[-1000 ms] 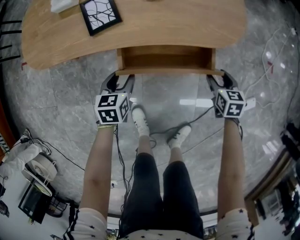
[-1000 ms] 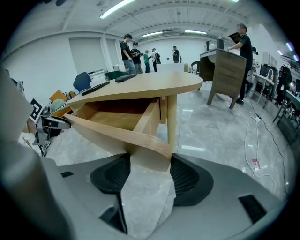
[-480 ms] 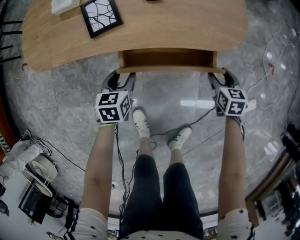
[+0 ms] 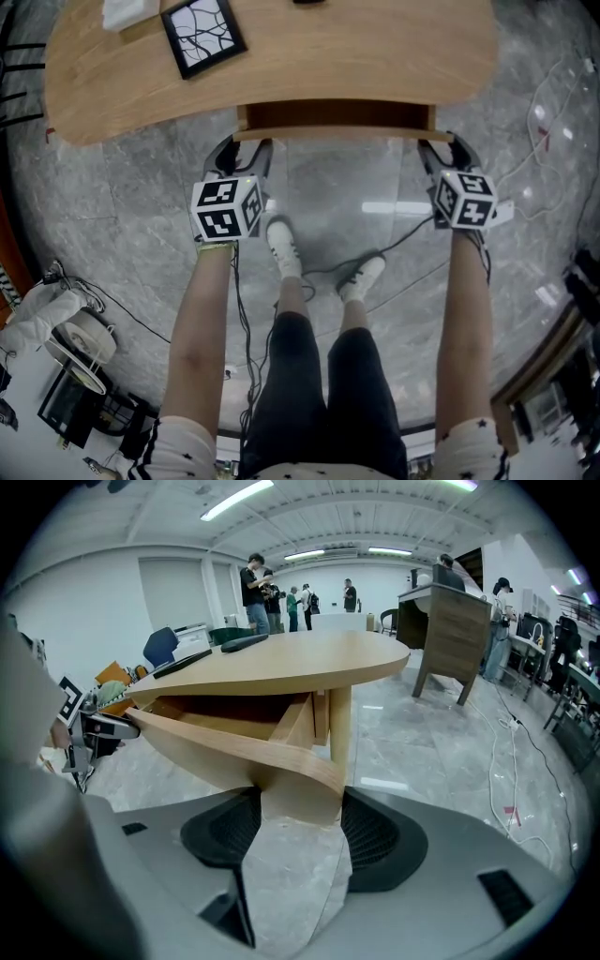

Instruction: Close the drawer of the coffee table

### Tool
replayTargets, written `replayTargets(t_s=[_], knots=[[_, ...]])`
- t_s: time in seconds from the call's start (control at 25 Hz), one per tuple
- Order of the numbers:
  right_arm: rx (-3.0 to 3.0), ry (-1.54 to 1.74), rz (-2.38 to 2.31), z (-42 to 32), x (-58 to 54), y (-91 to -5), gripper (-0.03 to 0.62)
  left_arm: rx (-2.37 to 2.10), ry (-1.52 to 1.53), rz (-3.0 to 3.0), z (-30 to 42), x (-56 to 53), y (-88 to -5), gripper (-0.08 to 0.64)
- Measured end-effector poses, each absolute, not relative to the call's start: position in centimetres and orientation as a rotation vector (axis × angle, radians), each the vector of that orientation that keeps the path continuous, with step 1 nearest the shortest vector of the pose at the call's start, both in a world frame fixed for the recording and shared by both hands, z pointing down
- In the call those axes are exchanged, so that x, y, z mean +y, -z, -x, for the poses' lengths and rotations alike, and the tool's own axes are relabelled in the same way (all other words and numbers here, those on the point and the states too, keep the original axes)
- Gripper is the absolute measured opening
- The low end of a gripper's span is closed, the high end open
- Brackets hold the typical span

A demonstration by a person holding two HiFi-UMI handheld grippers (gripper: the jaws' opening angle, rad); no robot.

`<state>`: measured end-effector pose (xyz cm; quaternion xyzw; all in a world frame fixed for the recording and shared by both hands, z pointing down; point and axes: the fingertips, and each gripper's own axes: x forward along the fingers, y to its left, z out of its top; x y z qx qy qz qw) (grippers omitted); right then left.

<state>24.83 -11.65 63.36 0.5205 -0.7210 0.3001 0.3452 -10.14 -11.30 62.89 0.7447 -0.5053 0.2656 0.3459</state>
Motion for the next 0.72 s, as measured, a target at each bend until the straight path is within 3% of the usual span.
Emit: replayTargets(t_s=[0.72], knots=[[-1.886, -0.751, -1.387, -24.7, -14.7, -63.3, 0.272, -1.333, -0.671, -1.943, 10.2, -14.3, -63.0, 0.238]])
